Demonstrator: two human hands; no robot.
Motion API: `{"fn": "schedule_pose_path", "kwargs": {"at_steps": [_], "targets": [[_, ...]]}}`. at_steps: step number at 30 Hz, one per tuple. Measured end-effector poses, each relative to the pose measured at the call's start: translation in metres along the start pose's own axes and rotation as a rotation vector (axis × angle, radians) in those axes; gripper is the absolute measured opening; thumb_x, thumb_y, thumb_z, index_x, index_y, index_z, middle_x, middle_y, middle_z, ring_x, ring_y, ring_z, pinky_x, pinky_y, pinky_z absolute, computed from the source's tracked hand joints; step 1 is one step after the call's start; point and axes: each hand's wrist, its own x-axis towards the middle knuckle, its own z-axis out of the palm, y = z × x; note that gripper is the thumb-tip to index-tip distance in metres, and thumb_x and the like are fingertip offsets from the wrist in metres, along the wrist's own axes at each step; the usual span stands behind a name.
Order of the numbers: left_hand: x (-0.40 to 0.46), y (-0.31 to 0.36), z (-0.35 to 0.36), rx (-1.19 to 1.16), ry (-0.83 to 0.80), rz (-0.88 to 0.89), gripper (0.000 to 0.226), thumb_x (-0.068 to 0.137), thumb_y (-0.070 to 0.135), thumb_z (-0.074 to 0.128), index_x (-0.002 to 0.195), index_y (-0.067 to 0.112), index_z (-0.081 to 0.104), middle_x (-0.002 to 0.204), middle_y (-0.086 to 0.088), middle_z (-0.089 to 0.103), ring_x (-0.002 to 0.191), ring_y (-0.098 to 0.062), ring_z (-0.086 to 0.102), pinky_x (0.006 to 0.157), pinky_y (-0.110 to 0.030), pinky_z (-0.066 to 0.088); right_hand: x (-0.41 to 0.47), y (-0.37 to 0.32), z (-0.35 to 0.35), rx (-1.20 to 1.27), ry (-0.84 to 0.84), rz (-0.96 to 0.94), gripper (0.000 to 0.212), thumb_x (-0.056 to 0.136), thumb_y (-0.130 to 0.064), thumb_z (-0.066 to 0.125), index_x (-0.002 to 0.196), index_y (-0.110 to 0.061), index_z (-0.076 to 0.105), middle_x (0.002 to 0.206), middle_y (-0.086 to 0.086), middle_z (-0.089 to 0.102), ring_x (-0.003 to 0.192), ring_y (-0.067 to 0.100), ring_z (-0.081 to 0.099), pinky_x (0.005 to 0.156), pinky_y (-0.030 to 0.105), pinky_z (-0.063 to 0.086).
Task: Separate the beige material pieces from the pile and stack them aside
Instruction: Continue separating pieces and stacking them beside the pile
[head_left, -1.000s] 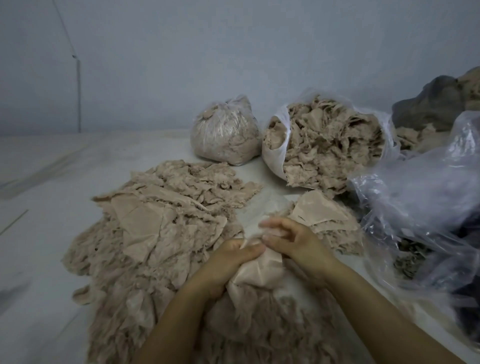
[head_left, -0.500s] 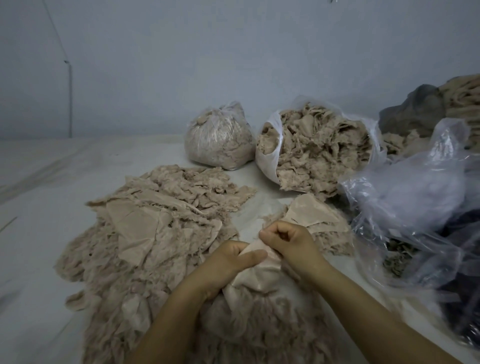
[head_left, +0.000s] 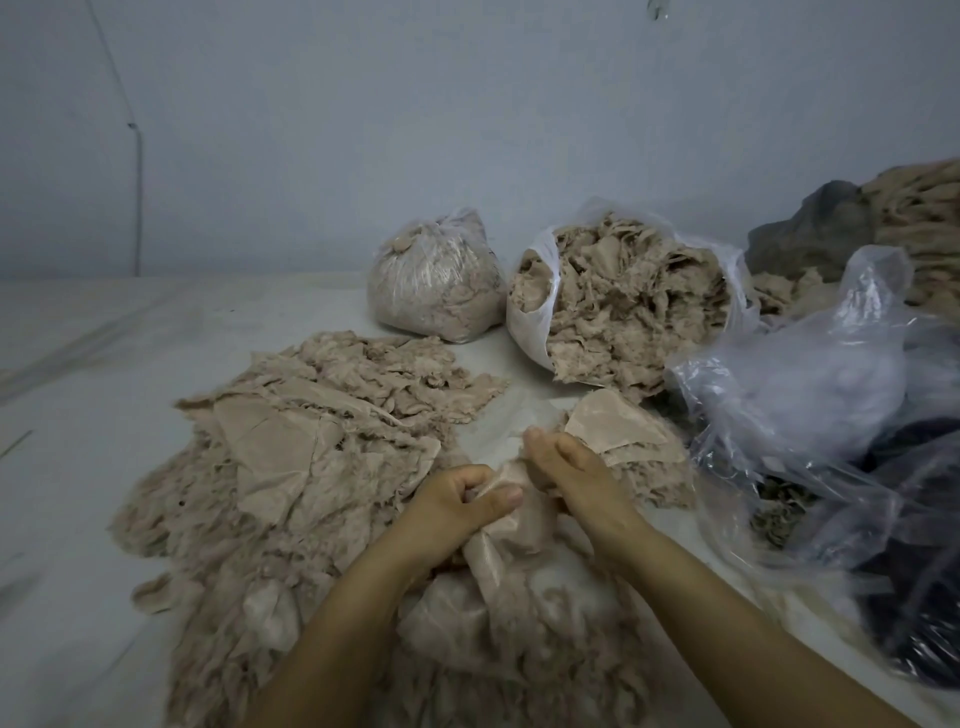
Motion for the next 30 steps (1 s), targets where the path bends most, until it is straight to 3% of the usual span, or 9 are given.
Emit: {"fn": "schedule_pose_path", "kwargs": {"at_steps": [2,7,10,15,19,21,24,27,30], "targets": [[0.002,-0.002,0.002,0.021,0.028,0.016,0.052,0.082,0.039,0.067,0.094,-0.010,0.058,0.080,-0.020,0.057,0.071,-0.028,0.049,0.063,-0.037,0.038,-0.002,-0.003,0.001,-0.002,-0.116,0.046,0.040,0.076,-0.049,0.068,0.078,-0.009,0.062,0.070,-0.003,0.061,0.065,0.007,0.057,0.062,0.021,0.047],[0.002,-0.006,-0.001,-0.002,0.063,-0.043,0.036,0.080,0.047,0.064,0.073,0.012,0.071,0.069,-0.004,0.068,0.059,-0.012,0.062,0.052,-0.020,0.046,-0.001,-0.006,-0.002,0.122,0.107,0.011,0.020,0.087,-0.018,0.068,0.071,-0.009,0.059,0.064,0.002,0.060,0.056,0.010,0.054,0.052,0.021,0.047],[0.001,-0.008,-0.006,0.049,0.003,-0.044,0.037,0.070,0.038,0.075,0.087,0.006,0.072,0.080,-0.011,0.072,0.066,-0.016,0.066,0.059,-0.024,0.052,-0.002,-0.005,-0.006,0.047,0.075,-0.001,0.021,0.090,-0.022,0.065,0.074,-0.010,0.058,0.066,0.002,0.058,0.061,0.013,0.054,0.057,0.025,0.046],[0.005,-0.012,-0.002,-0.057,0.037,0.033,0.029,0.088,0.023,0.060,0.105,0.000,0.062,0.101,-0.019,0.069,0.091,-0.027,0.066,0.082,-0.037,0.052,-0.006,-0.005,-0.005,-0.010,-0.076,-0.035,0.021,0.086,-0.023,0.069,0.068,-0.014,0.063,0.060,-0.010,0.061,0.056,0.000,0.056,0.053,0.013,0.044],[0.008,-0.011,0.005,-0.050,0.084,0.064,0.013,0.093,0.017,0.056,0.086,0.006,0.059,0.075,-0.006,0.064,0.069,-0.014,0.059,0.063,-0.026,0.048,-0.001,-0.003,-0.004,0.010,0.152,-0.081,0.023,0.091,-0.017,0.063,0.068,-0.016,0.060,0.061,-0.008,0.055,0.060,0.005,0.050,0.058,0.017,0.042],[0.006,-0.008,0.002,0.023,0.054,0.086,0.022,0.092,0.015,0.057,0.071,0.016,0.061,0.062,0.008,0.060,0.058,-0.005,0.054,0.055,-0.017,0.043,0.002,-0.003,-0.006,0.102,0.240,-0.037,0.025,0.092,-0.016,0.061,0.068,-0.014,0.056,0.058,-0.004,0.051,0.055,0.008,0.045,0.050,0.018,0.039],[0.003,-0.010,-0.013,0.097,0.098,0.069,0.028,0.092,0.013,0.056,0.066,0.017,0.061,0.056,0.008,0.054,0.052,-0.004,0.047,0.051,-0.016,0.038,0.002,-0.008,-0.023,0.234,0.324,0.039,0.025,0.094,-0.020,0.058,0.069,-0.015,0.056,0.060,0.003,0.052,0.050,0.013,0.048,0.043,0.019,0.036],[0.001,-0.014,-0.024,0.166,0.126,0.074,0.025,0.092,0.026,0.055,0.070,0.016,0.063,0.062,0.008,0.056,0.057,-0.004,0.050,0.056,-0.016,0.039,0.001,-0.015,-0.035,0.216,0.268,0.078,0.027,0.095,-0.024,0.057,0.068,-0.018,0.058,0.061,0.002,0.057,0.055,0.016,0.053,0.050,0.025,0.042],[0.000,-0.013,-0.019,0.184,-0.024,0.003,0.023,0.077,0.049,0.062,0.085,0.030,0.073,0.078,0.017,0.069,0.076,0.011,0.063,0.067,-0.005,0.044,0.000,-0.015,-0.030,0.280,0.207,0.075,0.021,0.095,-0.024,0.056,0.076,-0.017,0.062,0.067,0.004,0.061,0.062,0.016,0.056,0.056,0.028,0.045]]}}
